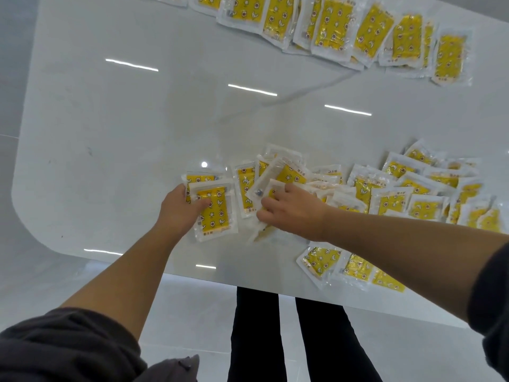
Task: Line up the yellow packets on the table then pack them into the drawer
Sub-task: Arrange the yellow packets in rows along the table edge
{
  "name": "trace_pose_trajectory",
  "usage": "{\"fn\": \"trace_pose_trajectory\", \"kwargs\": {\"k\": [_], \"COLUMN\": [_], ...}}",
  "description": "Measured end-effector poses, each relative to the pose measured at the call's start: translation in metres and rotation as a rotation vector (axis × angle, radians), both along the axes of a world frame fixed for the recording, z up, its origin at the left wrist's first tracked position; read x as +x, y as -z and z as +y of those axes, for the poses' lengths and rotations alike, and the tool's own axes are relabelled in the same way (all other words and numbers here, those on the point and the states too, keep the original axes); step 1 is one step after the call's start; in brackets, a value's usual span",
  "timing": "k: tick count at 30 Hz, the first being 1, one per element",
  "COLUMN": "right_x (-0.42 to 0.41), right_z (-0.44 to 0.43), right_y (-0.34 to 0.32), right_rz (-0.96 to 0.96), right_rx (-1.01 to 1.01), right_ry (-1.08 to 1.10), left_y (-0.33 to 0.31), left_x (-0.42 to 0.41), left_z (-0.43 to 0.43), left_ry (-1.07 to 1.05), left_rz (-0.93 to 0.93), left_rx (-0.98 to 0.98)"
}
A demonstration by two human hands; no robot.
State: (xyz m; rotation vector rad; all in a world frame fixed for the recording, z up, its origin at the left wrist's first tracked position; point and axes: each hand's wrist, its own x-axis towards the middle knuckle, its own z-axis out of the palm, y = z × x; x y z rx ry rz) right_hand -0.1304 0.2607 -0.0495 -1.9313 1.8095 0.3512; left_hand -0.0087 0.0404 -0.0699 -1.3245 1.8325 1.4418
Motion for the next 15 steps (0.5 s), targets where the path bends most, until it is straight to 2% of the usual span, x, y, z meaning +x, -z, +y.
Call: {"fn": "trace_pose_trajectory", "kwargs": {"k": [3, 6, 10, 13, 15], "right_x": [-0.007, -0.015, -0.036, -0.053, -0.065], "right_z": [-0.009, -0.012, -0.013, -0.006, 0.003], "right_y": [-0.002, 0.001, -0.009, -0.015, -0.016], "right_rz": [-0.046, -0.184, -0.621, -1.030, -1.272], "right_rx": [0.081, 0.120, 0.139, 0.008, -0.045], "right_ry": [0.183, 0.559, 1.216, 1.645, 1.842], "left_y": [-0.002, -0.006, -0.017, -0.028, -0.035], "left_x": [0.000, -0.003, -0.017, -0.036, -0.053], "left_z": [-0.001, -0.002, -0.003, -0.001, 0.004], "left_ry": [-0.025, -0.068, -0.228, -0.310, -0.299], "left_rz": [0.005, 0.019, 0.067, 0.135, 0.154], "left_rx": [0.005, 0.030, 0.115, 0.173, 0.209]}}
